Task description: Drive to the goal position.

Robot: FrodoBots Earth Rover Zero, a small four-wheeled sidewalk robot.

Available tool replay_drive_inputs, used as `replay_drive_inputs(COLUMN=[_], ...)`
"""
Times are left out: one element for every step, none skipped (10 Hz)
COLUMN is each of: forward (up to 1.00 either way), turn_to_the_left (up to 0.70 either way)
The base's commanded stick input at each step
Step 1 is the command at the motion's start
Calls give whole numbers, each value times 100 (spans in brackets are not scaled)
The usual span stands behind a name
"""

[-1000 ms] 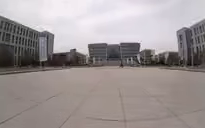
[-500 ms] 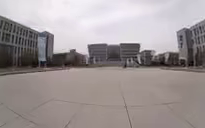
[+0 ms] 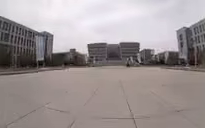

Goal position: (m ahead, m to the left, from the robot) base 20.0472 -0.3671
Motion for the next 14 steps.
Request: replay_drive_inputs(forward=[70,70,70,70,70,70,70,70,70,70,70,70,70,70], turn_to_the_left=[1,1,1,1,1,1,1,1,1,1,1,1,1,1])
